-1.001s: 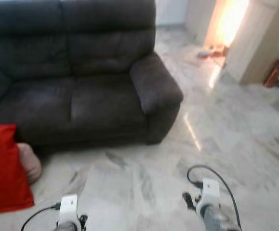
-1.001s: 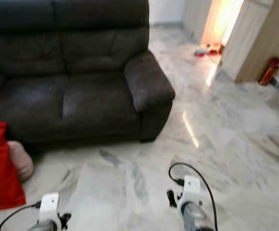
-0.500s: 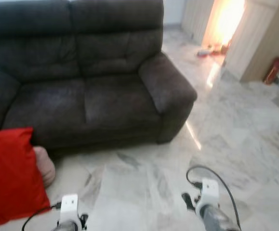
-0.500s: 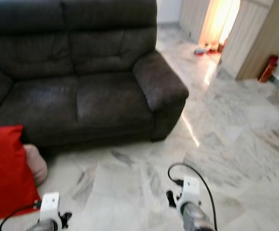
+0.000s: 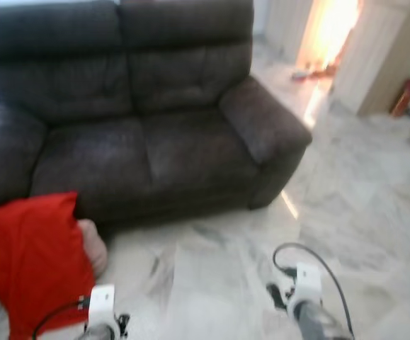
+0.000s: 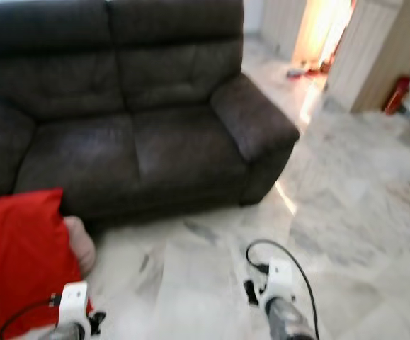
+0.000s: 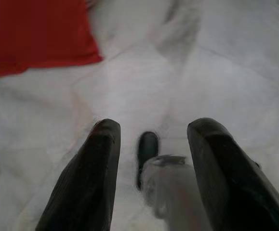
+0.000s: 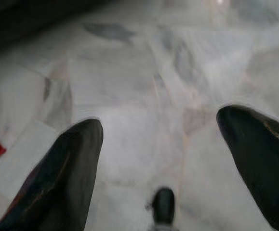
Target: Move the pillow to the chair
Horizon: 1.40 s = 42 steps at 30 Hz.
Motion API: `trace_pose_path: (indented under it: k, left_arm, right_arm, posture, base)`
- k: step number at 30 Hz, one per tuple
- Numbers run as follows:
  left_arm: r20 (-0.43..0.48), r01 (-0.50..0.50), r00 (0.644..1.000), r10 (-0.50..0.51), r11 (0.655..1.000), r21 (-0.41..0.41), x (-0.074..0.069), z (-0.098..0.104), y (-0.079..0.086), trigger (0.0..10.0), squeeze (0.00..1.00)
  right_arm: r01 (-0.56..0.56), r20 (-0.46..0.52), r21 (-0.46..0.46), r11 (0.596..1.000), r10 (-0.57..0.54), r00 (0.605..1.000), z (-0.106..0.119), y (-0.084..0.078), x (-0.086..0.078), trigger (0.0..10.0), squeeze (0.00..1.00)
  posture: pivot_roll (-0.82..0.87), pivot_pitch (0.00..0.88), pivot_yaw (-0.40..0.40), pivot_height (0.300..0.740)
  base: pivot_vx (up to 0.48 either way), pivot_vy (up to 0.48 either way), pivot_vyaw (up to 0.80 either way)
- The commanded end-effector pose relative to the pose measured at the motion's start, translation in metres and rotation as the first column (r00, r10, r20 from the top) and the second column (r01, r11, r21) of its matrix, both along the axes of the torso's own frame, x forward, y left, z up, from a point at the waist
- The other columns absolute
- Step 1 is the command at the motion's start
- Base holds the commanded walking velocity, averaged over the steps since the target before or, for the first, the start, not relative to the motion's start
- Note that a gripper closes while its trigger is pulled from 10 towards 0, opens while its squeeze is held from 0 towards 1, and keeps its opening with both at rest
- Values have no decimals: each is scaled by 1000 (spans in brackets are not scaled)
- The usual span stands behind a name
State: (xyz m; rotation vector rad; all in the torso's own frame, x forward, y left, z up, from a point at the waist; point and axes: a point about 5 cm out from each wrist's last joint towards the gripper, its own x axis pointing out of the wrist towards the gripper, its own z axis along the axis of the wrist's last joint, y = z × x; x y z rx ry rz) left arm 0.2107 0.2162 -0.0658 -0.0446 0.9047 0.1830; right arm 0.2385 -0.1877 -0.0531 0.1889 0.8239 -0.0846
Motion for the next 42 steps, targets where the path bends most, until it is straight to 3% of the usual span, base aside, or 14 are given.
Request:
trace_pose_path:
  k: [1, 19, 42]
  left_arm:
    - [-34, -14, 999, 15, 1000, 7, -8, -4, 6, 10000, 0]
    - [-29, -17, 999, 18, 1000, 10, -7, -2, 7, 10000, 0]
    - [-22, -34, 999, 34, 999, 6, -7, -3, 8, 10000, 0]
  right_arm:
    - [-21, 12, 23, 1000, 21, 1000, 1, 9, 3, 10000, 0]
    - [-23, 15, 29, 999, 22, 1000, 2, 11, 4, 10000, 0]
    - [-6, 18, 39, 999, 5, 1000, 2, 11, 4, 10000, 0]
  posture:
    - [31, 0, -24, 740]
    - [35, 0, -23, 740]
    - [36, 0, -23, 740]
  base:
    - [0, 442, 0]
    - [0, 436, 0]
    - [0, 0, 0]
